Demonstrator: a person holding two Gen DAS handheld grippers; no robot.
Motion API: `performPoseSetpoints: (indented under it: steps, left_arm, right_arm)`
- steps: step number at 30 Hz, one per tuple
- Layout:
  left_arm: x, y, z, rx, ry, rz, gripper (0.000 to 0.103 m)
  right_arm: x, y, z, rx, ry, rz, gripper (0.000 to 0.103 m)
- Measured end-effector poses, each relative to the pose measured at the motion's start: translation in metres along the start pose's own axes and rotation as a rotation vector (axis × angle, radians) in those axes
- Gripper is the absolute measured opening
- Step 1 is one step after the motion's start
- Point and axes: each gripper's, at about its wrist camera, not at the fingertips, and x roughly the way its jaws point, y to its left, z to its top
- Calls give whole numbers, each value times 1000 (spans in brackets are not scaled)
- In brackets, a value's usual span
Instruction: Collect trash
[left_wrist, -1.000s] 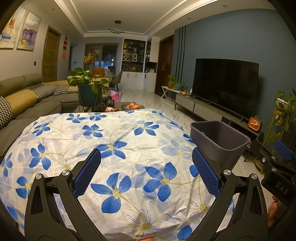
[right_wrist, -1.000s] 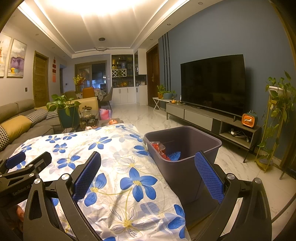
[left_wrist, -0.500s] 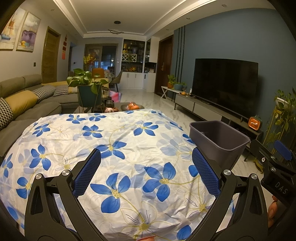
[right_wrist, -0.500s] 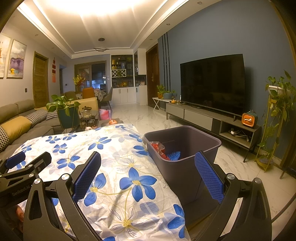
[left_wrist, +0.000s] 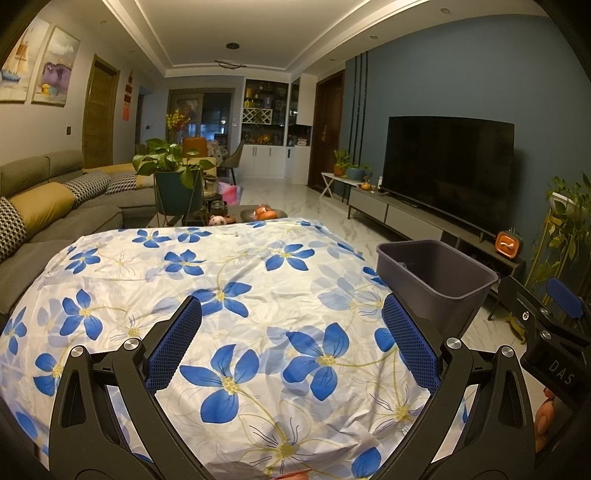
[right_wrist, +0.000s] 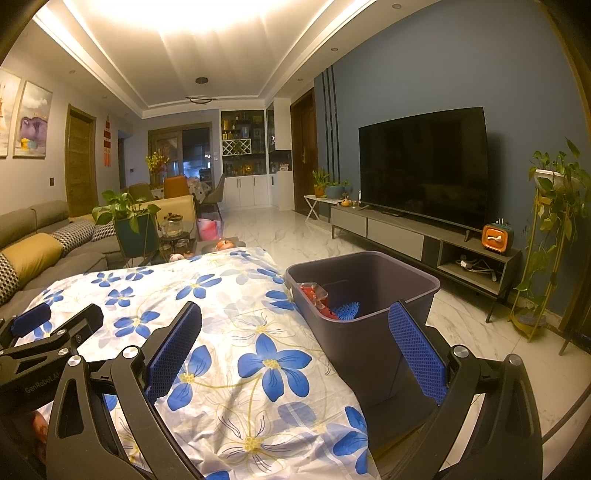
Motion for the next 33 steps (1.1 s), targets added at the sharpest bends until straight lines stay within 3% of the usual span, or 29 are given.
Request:
performPoseSetpoints:
  steps: [33]
  left_arm:
    - [0,-3,-1,-4,2,-3,97]
  right_arm:
    - [-2,0,-1,3,-5,-1,97]
